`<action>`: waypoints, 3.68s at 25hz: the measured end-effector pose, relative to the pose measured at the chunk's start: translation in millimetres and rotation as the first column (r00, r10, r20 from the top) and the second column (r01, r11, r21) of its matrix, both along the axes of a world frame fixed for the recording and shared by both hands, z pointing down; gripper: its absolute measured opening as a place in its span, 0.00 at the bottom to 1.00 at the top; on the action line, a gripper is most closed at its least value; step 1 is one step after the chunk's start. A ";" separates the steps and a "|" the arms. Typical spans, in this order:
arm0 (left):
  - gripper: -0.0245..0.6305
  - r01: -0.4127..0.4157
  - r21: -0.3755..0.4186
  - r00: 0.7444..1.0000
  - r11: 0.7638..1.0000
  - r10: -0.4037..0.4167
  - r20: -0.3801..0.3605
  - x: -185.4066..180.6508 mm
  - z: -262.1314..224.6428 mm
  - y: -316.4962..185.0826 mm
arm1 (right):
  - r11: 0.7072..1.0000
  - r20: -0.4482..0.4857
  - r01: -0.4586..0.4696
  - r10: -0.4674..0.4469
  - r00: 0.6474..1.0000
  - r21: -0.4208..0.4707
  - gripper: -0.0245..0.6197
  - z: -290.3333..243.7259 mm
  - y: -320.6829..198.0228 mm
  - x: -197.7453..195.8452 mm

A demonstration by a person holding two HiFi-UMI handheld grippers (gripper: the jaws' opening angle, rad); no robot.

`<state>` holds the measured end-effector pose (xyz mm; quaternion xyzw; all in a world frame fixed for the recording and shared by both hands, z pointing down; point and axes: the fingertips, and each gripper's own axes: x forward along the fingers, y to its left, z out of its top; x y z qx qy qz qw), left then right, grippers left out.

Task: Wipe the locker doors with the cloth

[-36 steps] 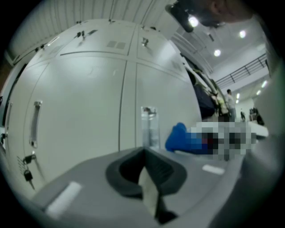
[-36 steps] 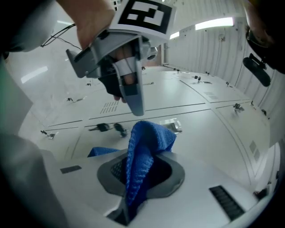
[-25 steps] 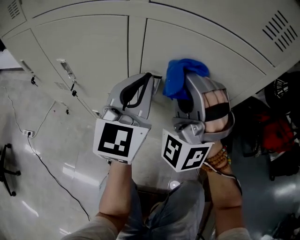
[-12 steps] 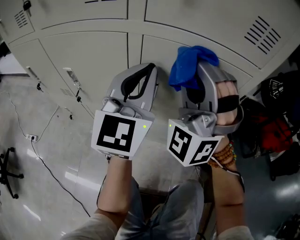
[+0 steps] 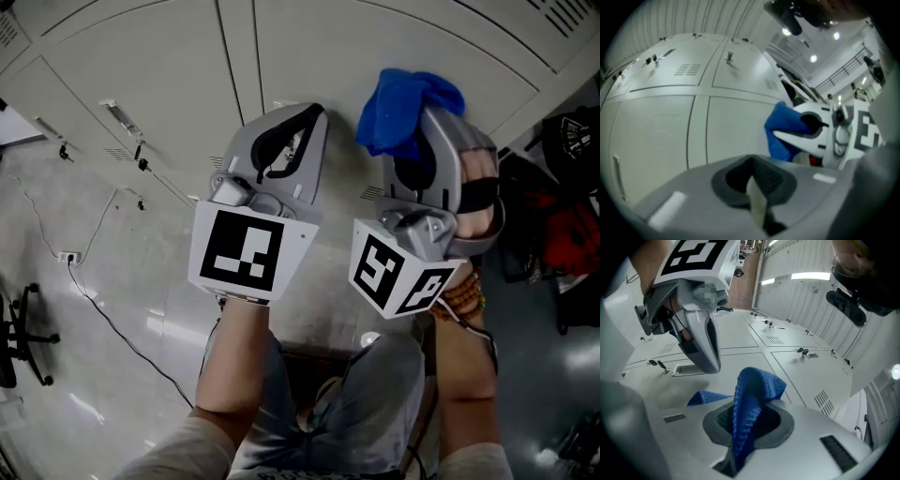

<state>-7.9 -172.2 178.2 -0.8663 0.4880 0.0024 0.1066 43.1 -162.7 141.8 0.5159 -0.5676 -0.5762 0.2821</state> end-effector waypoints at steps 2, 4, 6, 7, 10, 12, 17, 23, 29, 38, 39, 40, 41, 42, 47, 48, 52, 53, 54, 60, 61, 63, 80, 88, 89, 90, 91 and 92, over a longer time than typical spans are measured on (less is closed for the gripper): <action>0.04 -0.001 -0.026 1.000 1.000 0.002 0.013 1.9 20.2 0.0 | 1.000 -0.002 0.005 -0.005 1.000 -0.025 0.11 23.0 -1.0 -0.3; 0.04 -0.001 -0.044 1.000 0.999 0.002 0.019 4.4 39.1 -0.4 | 0.998 -0.009 0.008 -0.009 1.000 -0.055 0.11 47.6 -2.4 -1.6; 0.04 0.009 -0.051 1.000 0.999 -0.008 0.022 6.4 55.9 0.6 | 0.995 -0.023 0.013 -0.016 1.000 -0.097 0.11 75.7 -3.6 -4.7; 0.04 0.017 -0.056 1.000 0.998 -0.016 0.023 6.7 64.3 1.4 | 0.992 -0.031 0.017 -0.021 0.999 -0.123 0.11 91.1 -4.0 -7.1; 0.04 0.040 -0.076 0.999 0.996 -0.038 0.019 4.2 87.4 2.1 | 0.982 -0.048 0.027 -0.036 0.998 -0.186 0.11 135.4 -5.5 -13.5; 0.04 0.052 -0.089 0.999 0.995 -0.051 0.012 1.0 101.6 1.8 | 0.978 -0.060 0.031 -0.045 0.997 -0.207 0.11 159.7 -6.4 -16.4; 0.04 0.069 -0.115 0.998 0.991 -0.069 0.004 -3.7 128.4 2.2 | 0.960 -0.080 0.031 -0.055 0.995 -0.279 0.11 215.7 -7.8 -21.8; 0.04 0.068 -0.088 0.998 0.994 -0.067 0.021 -1.6 137.0 3.5 | 0.943 -0.146 0.007 -0.058 0.988 -0.333 0.11 275.3 -8.5 -23.4; 0.04 0.056 -0.066 0.998 0.996 -0.055 0.006 4.6 128.8 6.4 | 0.940 -0.195 -0.036 -0.033 0.980 -0.339 0.11 279.8 -7.0 2.5; 0.04 0.044 -0.026 0.997 0.999 -0.046 -0.060 12.4 81.0 8.2 | 0.969 -0.168 -0.026 -0.016 0.986 -0.247 0.11 170.9 -0.3 17.3; 0.04 0.043 -0.010 0.997 0.999 -0.044 -0.065 12.9 73.5 6.0 | 0.974 -0.161 -0.019 -0.018 0.987 -0.225 0.11 151.4 -1.8 16.3; 0.04 0.043 0.005 0.997 0.999 -0.043 -0.070 13.0 65.5 4.1 | 0.979 -0.154 -0.012 -0.020 0.988 -0.202 0.11 132.5 -2.8 14.7; 0.04 0.044 0.020 0.996 0.999 -0.043 -0.073 13.0 56.7 2.7 | 0.984 -0.151 -0.004 -0.023 0.988 -0.177 0.11 114.2 -3.3 12.6; 0.04 0.046 0.036 0.996 0.998 -0.043 -0.074 13.0 47.1 1.7 | 0.988 -0.149 0.003 -0.026 0.988 -0.153 0.11 96.9 -3.6 10.3; 0.04 0.048 0.093 0.996 0.994 -0.041 -0.076 13.6 -4.9 0.2 | 0.997 -0.141 0.027 -0.037 0.989 -0.075 0.11 27.1 -2.1 -0.1; 0.04 0.047 0.103 0.996 0.994 -0.039 -0.079 13.1 -15.8 0.1 | 0.998 -0.134 0.029 -0.037 0.990 -0.062 0.11 14.5 -1.6 -1.1; 0.04 0.043 0.138 0.994 0.990 -0.029 -0.102 12.5 -55.3 0.4 | 0.999 -0.088 0.028 -0.030 0.996 -0.030 0.11 -29.7 -0.1 -1.9; 0.04 0.044 0.146 0.994 0.988 -0.029 -0.104 13.0 -62.8 1.1 | 0.999 -0.080 0.026 -0.028 0.996 -0.022 0.11 -37.2 0.2 -1.6; 0.04 0.044 0.153 0.994 0.987 -0.028 -0.103 14.2 -69.0 2.0 | 1.000 -0.074 0.025 -0.026 0.997 -0.015 0.11 -43.5 0.6 -0.4; 0.04 0.009 0.164 0.997 0.986 0.004 -0.078 41.8 -80.3 6.3 | 0.999 -0.038 -0.014 0.015 0.999 0.031 0.11 -65.9 5.7 37.5; 0.04 0.002 0.158 0.997 0.987 0.010 -0.074 47.9 -78.1 6.1 | 0.999 -0.034 -0.021 0.022 0.999 0.035 0.11 -66.2 6.5 44.8; 0.04 -0.012 0.146 0.997 0.989 0.023 -0.068 59.5 -70.9 5.2 | 0.999 -0.025 -0.030 0.031 0.999 0.040 0.11 -63.1 7.6 57.0; 0.04 -0.037 -0.019 0.999 0.999 0.037 -0.009 73.4 90.4 1.7 | 0.995 -0.013 0.001 -0.002 1.000 -0.105 0.11 131.6 4.1 71.0; 0.04 -0.040 -0.079 0.999 0.996 0.041 0.013 70.1 163.9 5.1 | 0.963 -0.071 -0.023 0.004 0.997 -0.269 0.11 243.6 1.6 67.5; 0.04 -0.044 -0.089 0.999 0.995 0.045 0.016 71.0 171.3 4.0 | 0.960 -0.082 -0.026 0.003 0.997 -0.277 0.11 253.2 1.6 67.8; 0.04 -0.049 -0.098 0.999 0.994 0.051 0.016 71.5 176.5 3.0 | 0.959 -0.091 -0.030 0.004 0.996 -0.282 0.11 260.6 1.5 68.1; 0.04 -0.053 -0.105 0.998 0.993 0.055 0.014 71.3 178.6 2.1 | 0.958 -0.099 -0.033 0.005 0.995 -0.284 0.11 265.7 1.4 68.0; 0.04 -0.055 -0.107 0.998 0.993 0.057 0.011 70.3 178.4 1.2 | 0.958 -0.105 -0.035 0.005 0.994 -0.285 0.11 269.1 1.2 67.7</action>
